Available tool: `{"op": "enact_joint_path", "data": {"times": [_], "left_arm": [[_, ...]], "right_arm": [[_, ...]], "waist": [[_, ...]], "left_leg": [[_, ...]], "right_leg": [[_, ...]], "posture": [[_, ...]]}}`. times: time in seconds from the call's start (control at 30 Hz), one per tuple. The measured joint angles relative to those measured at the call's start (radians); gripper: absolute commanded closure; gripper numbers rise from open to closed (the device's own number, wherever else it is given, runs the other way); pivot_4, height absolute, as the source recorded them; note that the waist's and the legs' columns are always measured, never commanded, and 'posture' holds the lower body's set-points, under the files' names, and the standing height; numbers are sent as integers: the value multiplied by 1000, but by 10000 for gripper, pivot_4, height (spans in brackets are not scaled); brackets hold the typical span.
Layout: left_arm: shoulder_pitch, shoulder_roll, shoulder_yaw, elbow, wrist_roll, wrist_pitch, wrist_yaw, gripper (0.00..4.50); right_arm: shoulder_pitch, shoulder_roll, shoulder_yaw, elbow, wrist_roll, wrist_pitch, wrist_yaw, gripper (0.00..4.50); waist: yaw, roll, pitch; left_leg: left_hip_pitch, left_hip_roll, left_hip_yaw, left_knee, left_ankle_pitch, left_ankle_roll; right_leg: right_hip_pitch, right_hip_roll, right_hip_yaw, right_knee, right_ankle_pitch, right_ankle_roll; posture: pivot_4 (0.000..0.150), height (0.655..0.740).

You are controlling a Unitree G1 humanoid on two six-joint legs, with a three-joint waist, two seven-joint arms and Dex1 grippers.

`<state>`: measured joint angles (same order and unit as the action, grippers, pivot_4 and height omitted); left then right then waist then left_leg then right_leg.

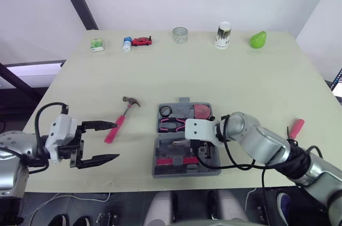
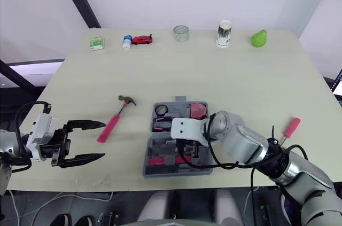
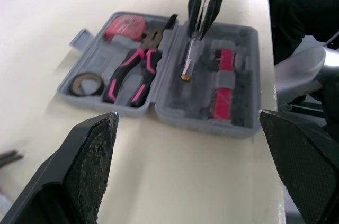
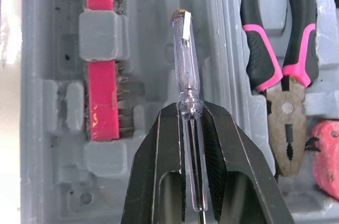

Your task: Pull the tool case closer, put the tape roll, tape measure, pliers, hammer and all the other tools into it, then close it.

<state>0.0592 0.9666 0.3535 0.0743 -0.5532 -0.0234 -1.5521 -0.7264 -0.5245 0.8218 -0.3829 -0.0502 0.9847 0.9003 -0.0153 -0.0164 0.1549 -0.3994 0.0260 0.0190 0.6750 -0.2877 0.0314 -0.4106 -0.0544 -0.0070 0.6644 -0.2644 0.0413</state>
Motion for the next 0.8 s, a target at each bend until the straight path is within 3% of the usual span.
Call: {"op": "enact_joint_path", "data": {"times": [0.8], "left_arm": [[-49, 14, -50, 20, 0, -21, -3, 0]], "right_arm": [[-49, 179, 62, 183, -56, -75, -39, 44967]], "waist": [[-6, 0, 0]], "left_leg": [[0, -1, 0, 0, 0, 0]], "right_leg": [[0, 0, 0, 1, 0, 0]], "posture": [[1500, 7400]]}}
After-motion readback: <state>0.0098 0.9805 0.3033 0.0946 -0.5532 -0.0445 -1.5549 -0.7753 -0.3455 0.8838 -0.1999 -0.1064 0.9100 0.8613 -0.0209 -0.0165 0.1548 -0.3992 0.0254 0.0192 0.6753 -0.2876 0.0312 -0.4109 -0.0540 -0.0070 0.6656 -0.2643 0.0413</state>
